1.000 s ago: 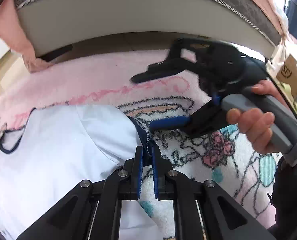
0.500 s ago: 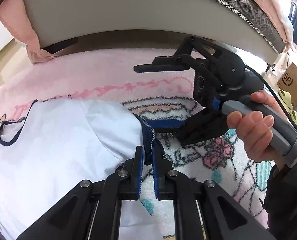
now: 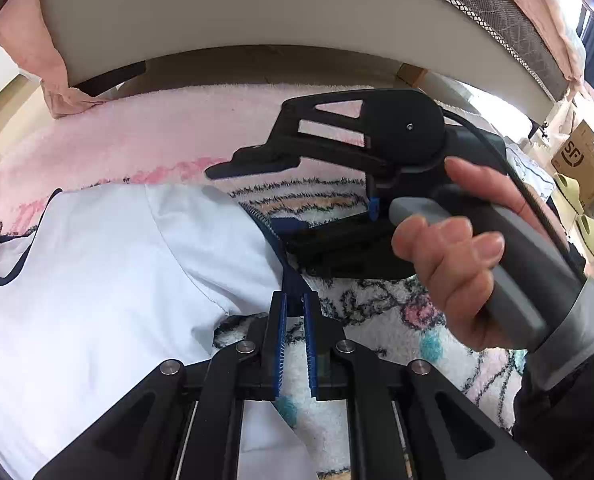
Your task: Fold clothes
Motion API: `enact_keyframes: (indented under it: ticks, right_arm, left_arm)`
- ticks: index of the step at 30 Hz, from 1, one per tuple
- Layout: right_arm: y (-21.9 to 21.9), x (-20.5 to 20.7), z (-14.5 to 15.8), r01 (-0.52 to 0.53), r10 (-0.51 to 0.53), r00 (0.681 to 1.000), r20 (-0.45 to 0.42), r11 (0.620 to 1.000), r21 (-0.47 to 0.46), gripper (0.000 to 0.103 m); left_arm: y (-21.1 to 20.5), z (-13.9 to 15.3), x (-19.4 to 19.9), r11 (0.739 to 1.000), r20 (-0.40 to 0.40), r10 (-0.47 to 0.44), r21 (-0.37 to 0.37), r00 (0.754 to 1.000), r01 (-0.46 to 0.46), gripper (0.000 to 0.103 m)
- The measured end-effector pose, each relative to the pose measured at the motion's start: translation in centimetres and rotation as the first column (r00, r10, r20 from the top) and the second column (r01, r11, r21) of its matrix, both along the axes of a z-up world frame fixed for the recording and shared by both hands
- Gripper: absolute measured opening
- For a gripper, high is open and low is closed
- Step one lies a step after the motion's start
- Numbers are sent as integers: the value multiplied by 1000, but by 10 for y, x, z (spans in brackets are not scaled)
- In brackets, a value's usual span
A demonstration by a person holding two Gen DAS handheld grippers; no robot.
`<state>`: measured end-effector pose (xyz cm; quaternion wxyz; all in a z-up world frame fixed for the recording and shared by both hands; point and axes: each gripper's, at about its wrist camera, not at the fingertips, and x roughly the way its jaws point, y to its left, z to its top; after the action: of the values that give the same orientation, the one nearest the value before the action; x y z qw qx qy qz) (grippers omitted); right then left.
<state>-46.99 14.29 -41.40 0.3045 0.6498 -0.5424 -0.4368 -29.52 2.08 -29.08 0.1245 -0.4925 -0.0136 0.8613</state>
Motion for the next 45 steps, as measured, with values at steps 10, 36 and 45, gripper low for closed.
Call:
enact_keyframes:
  ticks: [10,36,45]
  right_arm:
    - [0,0,8,7,6,998,-70,984,177,8]
    - [-34,-2,82,62,161,892,-423,883,466,4]
    - [-26,-3,93,139,180,857,-482,821,554,4]
  left_arm:
    - [3,-4,-1,1000,8,2,-5,1000,-1,7]
    - [7,-36,-10,1000,90,28,-3,996,-28,8]
    - [11,-43,-5,1000,34,-9,-15,999,10,7]
